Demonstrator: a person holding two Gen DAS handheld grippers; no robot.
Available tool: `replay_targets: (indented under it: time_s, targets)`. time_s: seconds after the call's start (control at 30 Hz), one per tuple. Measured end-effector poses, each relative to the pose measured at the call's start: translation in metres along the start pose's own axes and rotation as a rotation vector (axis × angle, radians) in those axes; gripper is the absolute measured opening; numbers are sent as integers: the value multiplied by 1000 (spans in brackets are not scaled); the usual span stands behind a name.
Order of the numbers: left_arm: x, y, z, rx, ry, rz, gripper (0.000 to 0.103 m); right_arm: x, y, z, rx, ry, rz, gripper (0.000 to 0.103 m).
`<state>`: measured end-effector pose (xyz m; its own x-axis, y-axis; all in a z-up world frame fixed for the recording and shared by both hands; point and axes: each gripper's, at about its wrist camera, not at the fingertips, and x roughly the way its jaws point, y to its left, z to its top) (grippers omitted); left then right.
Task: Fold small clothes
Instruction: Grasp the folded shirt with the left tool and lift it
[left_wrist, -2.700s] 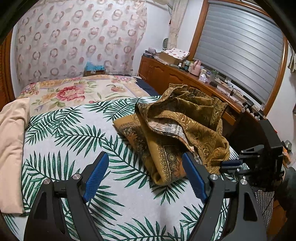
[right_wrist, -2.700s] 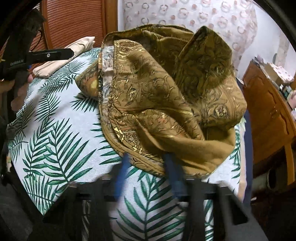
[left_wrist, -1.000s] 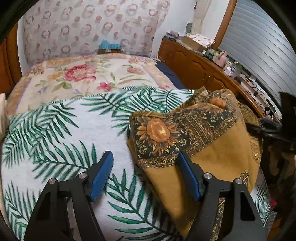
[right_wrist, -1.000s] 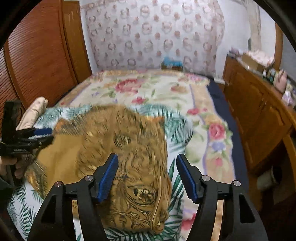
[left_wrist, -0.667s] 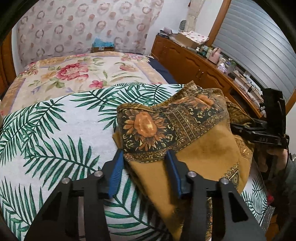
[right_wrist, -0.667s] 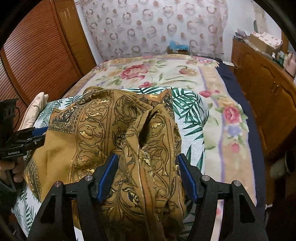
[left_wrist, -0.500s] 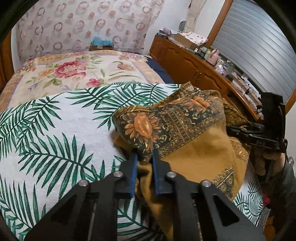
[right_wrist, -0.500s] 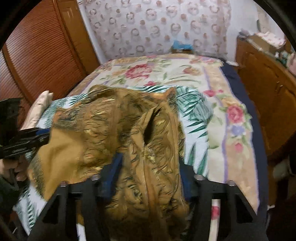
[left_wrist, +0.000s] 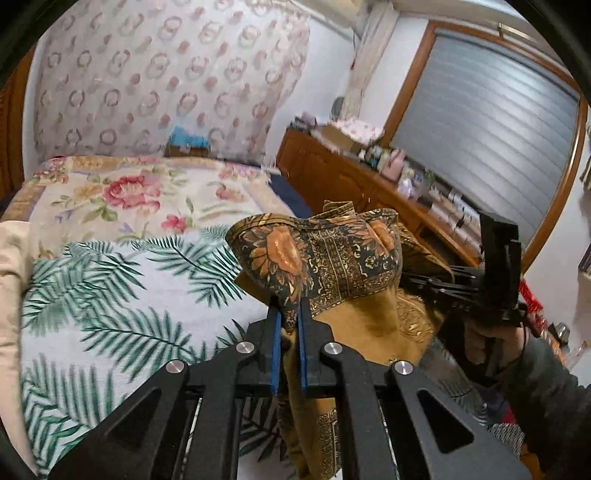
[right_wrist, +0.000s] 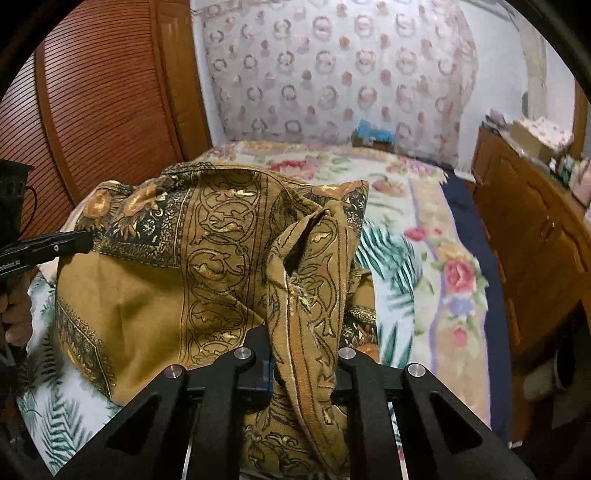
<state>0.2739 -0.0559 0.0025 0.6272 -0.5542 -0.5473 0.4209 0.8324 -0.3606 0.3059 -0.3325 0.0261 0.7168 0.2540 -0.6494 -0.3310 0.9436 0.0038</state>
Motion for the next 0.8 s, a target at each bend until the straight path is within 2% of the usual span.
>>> replay_targets:
  time_s: [0.2, 0.4, 0.57, 0.67, 0.8]
  targets:
    - [-60, 32, -7, -47, -91, 67, 8, -1, 48, 28, -117, -56, 52, 13]
    - [-141, 83, -28, -115, -195, 213, 8, 24, 130, 73, -267, -118, 166, 13]
    - [-199, 138, -42, -208, -273, 337, 8, 67, 210, 121, -400, -140, 264, 13]
    - [-212, 170, -53, -264, -287, 397, 8, 102, 251, 148, -470, -140, 302, 13]
    - [-205, 204, -70, -336, -252, 439, 8, 158, 302, 178, -561, -112, 322, 13]
